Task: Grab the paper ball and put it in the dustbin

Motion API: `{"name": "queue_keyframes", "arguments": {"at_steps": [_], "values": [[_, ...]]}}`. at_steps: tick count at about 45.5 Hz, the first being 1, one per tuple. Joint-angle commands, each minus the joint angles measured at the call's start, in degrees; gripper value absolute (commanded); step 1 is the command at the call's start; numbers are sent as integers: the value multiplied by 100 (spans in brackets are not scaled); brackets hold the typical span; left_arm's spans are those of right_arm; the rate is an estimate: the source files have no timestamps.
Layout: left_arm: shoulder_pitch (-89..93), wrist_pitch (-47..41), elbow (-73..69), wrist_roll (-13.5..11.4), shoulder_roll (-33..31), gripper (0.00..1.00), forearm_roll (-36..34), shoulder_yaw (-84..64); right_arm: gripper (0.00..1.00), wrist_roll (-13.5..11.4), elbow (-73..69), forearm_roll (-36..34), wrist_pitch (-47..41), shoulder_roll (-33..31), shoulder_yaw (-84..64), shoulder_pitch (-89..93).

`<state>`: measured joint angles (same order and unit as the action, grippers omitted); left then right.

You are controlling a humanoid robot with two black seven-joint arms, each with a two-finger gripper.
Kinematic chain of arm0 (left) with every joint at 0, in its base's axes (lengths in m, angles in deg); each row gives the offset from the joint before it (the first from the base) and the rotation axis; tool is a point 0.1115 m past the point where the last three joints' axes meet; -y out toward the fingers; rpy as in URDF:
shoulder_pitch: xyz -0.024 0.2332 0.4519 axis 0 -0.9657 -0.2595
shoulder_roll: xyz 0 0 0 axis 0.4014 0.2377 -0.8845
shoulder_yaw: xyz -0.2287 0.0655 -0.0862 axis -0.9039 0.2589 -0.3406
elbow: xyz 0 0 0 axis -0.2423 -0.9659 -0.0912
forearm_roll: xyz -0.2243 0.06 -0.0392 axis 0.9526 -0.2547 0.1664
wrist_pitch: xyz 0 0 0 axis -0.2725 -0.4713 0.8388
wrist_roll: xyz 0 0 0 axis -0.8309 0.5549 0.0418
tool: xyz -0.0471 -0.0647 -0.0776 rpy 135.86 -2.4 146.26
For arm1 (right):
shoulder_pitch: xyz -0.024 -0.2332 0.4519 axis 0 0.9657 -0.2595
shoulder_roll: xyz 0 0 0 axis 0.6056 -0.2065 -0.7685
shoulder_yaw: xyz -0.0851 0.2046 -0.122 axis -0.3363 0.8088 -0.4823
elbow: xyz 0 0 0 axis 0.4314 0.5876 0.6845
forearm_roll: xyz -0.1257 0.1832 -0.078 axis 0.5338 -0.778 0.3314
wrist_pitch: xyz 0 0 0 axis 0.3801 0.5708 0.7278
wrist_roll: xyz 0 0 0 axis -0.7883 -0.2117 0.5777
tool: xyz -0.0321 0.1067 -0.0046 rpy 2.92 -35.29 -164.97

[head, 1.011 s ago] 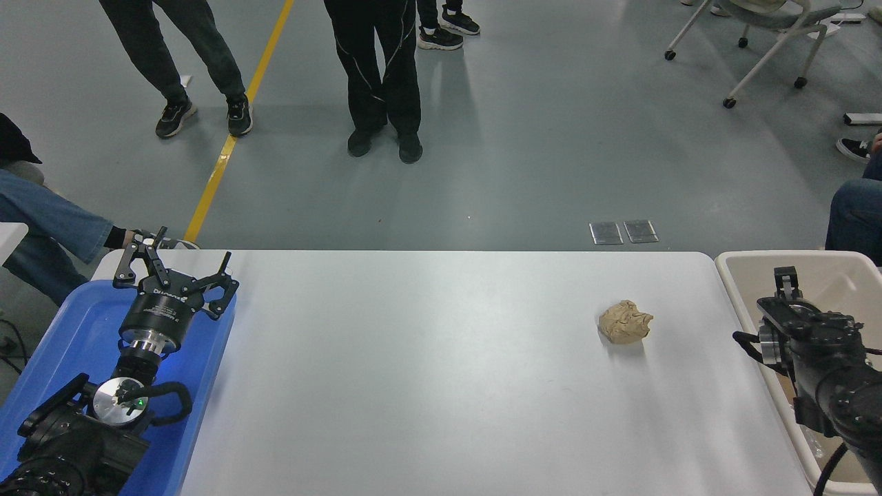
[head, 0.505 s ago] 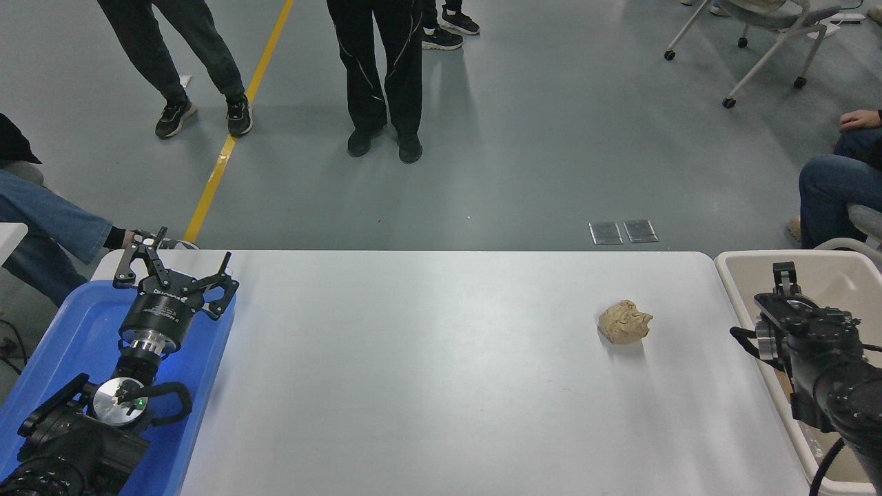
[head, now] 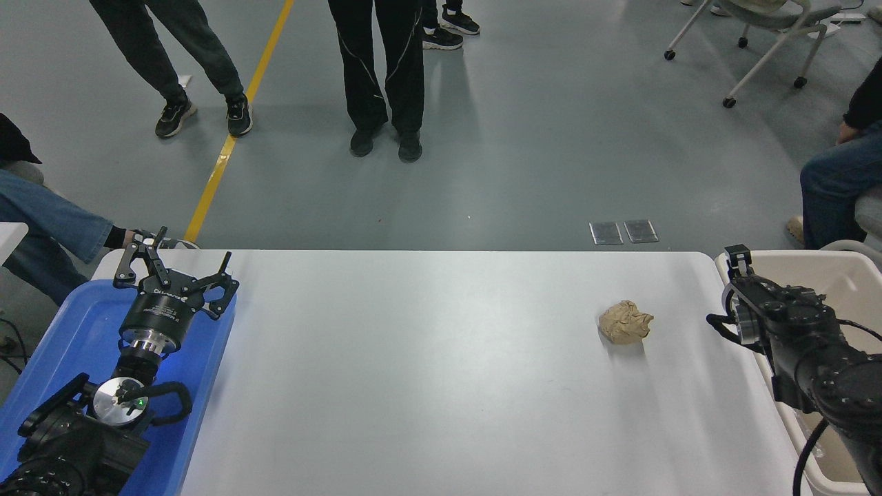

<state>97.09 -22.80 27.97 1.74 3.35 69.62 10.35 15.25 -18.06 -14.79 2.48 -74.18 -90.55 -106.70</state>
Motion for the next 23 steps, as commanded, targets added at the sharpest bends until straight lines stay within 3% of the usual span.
{"name": "queue_keyframes", "arguments": {"at_steps": [1,4,13,23], "values": [[0,0,-1,0,0,99,3,0,100,707,-20,370,-1773,-93,-1003,-807],[0,0,-1,0,0,99,3,0,100,857,-64,379,-2494,-93,-1065,-1229],[-9,0,-10,0,1,99,3,0,100,848,-836,571,-4200,-93,-1153,-2468],[-9,0,-10,0,9,99,3,0,100,787,-3674,1477,-4377,-321,-1311,-3945]]}}
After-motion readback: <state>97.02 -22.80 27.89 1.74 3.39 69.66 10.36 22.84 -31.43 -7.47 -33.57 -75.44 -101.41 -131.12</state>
